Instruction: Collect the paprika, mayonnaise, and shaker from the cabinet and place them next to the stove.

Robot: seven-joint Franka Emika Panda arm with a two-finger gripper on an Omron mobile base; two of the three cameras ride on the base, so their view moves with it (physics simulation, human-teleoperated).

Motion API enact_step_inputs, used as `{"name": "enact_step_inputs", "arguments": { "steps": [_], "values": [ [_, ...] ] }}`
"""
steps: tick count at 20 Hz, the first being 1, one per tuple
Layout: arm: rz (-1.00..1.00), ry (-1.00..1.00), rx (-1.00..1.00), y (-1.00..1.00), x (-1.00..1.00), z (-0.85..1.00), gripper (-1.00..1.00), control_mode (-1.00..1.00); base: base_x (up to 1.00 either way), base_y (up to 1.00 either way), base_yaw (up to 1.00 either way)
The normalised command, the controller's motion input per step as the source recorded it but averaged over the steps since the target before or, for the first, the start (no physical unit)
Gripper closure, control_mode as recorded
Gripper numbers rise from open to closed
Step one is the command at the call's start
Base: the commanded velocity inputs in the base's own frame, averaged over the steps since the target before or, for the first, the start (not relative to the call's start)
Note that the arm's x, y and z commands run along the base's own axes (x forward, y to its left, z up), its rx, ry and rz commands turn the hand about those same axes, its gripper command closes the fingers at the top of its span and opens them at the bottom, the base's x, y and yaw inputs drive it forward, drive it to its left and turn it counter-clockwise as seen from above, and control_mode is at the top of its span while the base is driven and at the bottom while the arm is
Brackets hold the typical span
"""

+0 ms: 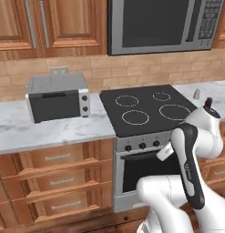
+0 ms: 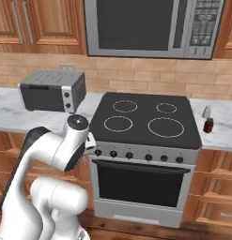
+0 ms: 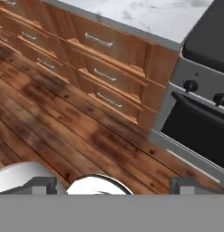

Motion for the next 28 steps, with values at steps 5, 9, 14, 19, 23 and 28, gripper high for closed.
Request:
{"name": "enact_step_inputs", "arguments": {
  "steps": [5,9,14,19,23,28],
  "values": [
    [0.00,0.00,0.00,0.00,0.00,0.00,-1.00,1.00,-0.60,1.00,0.07],
    [0.00,0.00,0.00,0.00,0.00,0.00,-1.00,1.00,-0.45,1.00,0.03],
    [0.00,0.00,0.00,0.00,0.00,0.00,-1.00,1.00,-0.32,1.00,0.01],
    [0.00,0.00,0.00,0.00,0.00,0.00,-1.00,1.00,-0.02,1.00,0.00],
    [0.00,0.00,0.00,0.00,0.00,0.00,-1.00,1.00,0.00,1.00,-0.02],
    [0.00,0.00,0.00,0.00,0.00,0.00,-1.00,1.00,0.07,1.00,-0.07]
  ]
}}
